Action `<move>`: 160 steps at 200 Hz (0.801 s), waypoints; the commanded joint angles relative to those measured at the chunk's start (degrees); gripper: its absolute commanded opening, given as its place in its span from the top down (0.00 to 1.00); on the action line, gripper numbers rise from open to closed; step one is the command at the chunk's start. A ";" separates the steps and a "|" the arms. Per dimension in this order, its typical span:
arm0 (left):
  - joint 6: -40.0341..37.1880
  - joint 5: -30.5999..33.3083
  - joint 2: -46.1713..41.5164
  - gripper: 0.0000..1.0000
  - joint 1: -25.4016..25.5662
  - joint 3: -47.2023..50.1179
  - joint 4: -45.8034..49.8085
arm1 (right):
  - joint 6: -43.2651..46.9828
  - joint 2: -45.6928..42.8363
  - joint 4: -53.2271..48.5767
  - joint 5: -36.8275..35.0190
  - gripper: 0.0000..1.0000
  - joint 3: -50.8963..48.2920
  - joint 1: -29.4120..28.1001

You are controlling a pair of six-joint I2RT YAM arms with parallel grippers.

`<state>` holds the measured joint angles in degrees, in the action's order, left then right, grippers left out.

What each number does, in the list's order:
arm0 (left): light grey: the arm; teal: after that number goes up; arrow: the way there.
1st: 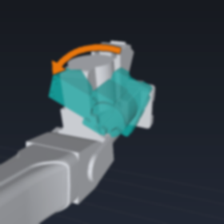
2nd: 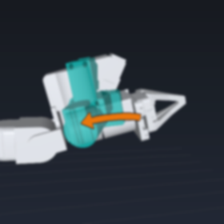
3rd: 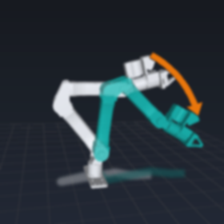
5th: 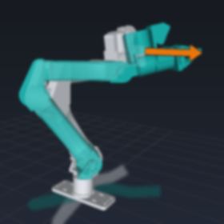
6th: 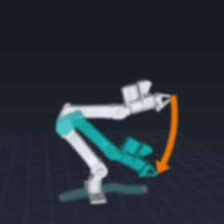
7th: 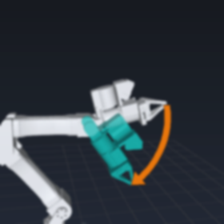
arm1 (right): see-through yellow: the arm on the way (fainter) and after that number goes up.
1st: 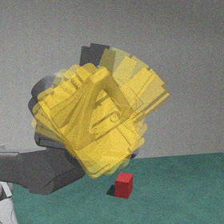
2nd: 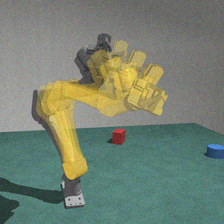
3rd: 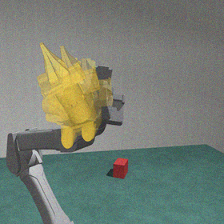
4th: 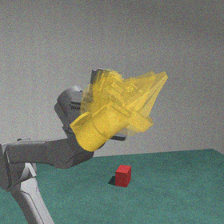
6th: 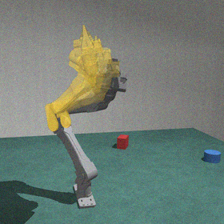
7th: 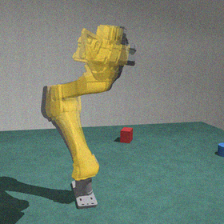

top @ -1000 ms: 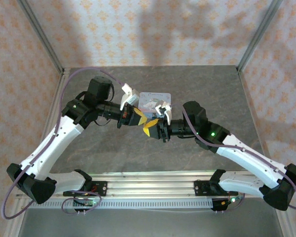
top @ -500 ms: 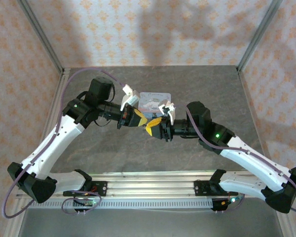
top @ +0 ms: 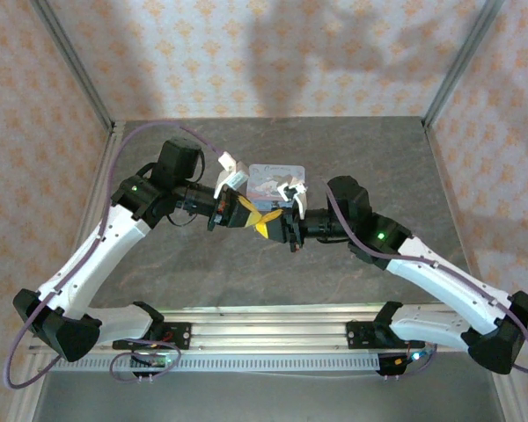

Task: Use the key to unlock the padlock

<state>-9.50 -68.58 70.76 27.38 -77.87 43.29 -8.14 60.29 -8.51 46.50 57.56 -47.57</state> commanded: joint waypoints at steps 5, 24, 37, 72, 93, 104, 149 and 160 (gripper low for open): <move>1.48 -1.31 -0.84 1.00 0.62 -1.08 -1.54 | -1.14 0.70 5.03 2.12 1.00 1.31 -0.27; 3.97 -0.81 -1.23 1.00 0.59 -0.27 -3.79 | -2.71 0.50 7.30 0.78 1.00 0.41 -0.33; 6.13 0.42 -1.89 1.00 0.60 0.68 -5.87 | -3.90 0.62 8.92 0.27 1.00 -0.05 -0.28; 10.95 9.18 -3.35 0.77 0.66 3.22 -8.76 | -6.46 0.93 12.64 -1.47 1.00 -1.93 -0.32; 14.16 12.58 -3.29 0.61 0.52 5.05 -11.35 | -7.32 1.18 14.51 -4.08 1.00 -3.71 -0.19; 16.56 13.62 -3.68 0.55 0.57 6.47 -14.10 | -7.94 1.57 15.64 -4.75 1.00 -4.32 0.21; 27.56 24.72 -7.80 0.33 -1.27 11.00 -22.06 | -14.52 3.36 24.24 -4.69 1.00 -8.39 5.37; 30.76 27.66 -9.23 0.30 -2.56 12.72 -23.51 | -15.61 3.92 25.93 -4.36 1.00 -8.94 6.44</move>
<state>12.27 -48.56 65.71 26.48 -67.44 26.85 -19.57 63.18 8.08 43.16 49.89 -43.42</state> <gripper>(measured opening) 0.671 0.062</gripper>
